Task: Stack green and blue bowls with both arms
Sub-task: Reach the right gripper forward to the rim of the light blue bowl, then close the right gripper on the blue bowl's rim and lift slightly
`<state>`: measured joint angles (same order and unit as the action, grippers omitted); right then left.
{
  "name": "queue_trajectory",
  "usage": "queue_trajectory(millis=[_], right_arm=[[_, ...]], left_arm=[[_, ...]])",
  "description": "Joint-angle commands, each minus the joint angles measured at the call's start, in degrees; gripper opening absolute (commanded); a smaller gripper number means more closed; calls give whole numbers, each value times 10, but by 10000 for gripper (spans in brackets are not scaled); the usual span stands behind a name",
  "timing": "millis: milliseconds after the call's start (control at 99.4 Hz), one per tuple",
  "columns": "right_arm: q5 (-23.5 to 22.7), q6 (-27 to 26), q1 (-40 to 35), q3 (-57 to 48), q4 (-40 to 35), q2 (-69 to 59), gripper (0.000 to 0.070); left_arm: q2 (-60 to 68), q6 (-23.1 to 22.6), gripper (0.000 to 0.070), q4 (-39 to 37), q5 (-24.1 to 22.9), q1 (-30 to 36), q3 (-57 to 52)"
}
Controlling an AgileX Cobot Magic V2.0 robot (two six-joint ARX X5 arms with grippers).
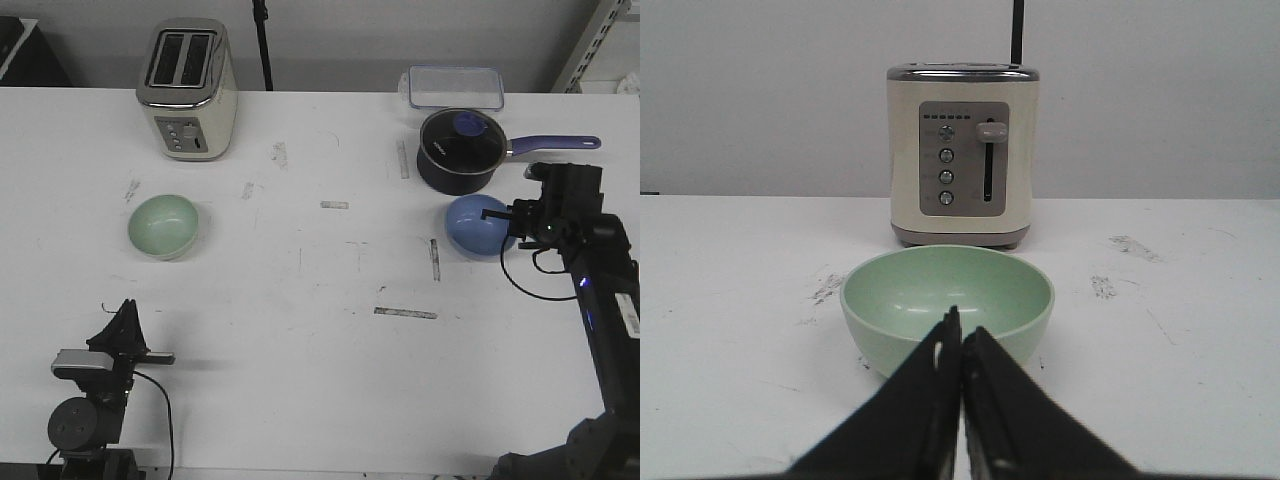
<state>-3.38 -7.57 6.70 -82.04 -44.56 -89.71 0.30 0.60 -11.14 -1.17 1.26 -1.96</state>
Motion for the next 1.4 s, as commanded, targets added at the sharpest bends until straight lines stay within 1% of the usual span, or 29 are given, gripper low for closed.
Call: queue_trajectory(millis=[0,10,50,60,80,111,181,292,392,432,825,1006,1136,1388], right_arm=[[-14,-23,3,-37,-27,-30,176],[-18,-23,5,-42,-32,-35,207],[-32,-23,9,-53,-43,-49,292],[-34,-23,10,-54,-44,-50,301],[-44,-23,13,-58,-48,-56,343],[-55,-23,17,-59,-49,-61,379],[-78,-23,25,-60,-49,-72,416],[-86,-22,32,-60,-56,-81,454],[-87,-16,40,-60,-56,-84,548],[-87,-13,41,-60,-56,-84,567],[-87,0,62,-52,-44,-115,563],[-98,2,64,-50,-29,-141,469],[-123,2,64,-49,-16,-156,444],[-116,1,64,-49,-2,-181,317]], left_arm=[[-1,1,1,-9,0,0,13],[-1,1,1,-9,0,0,13],[-1,1,1,-9,0,0,13],[-1,1,1,-9,0,0,13],[-1,1,1,-9,0,0,13],[-1,1,1,-9,0,0,13],[-1,1,1,-9,0,0,13],[-1,1,1,-9,0,0,13],[-1,1,1,-9,0,0,13],[-1,1,1,-9,0,0,13],[-1,1,1,-9,0,0,13],[-1,1,1,-9,0,0,13],[-1,1,1,-9,0,0,13],[-1,1,1,-9,0,0,13]])
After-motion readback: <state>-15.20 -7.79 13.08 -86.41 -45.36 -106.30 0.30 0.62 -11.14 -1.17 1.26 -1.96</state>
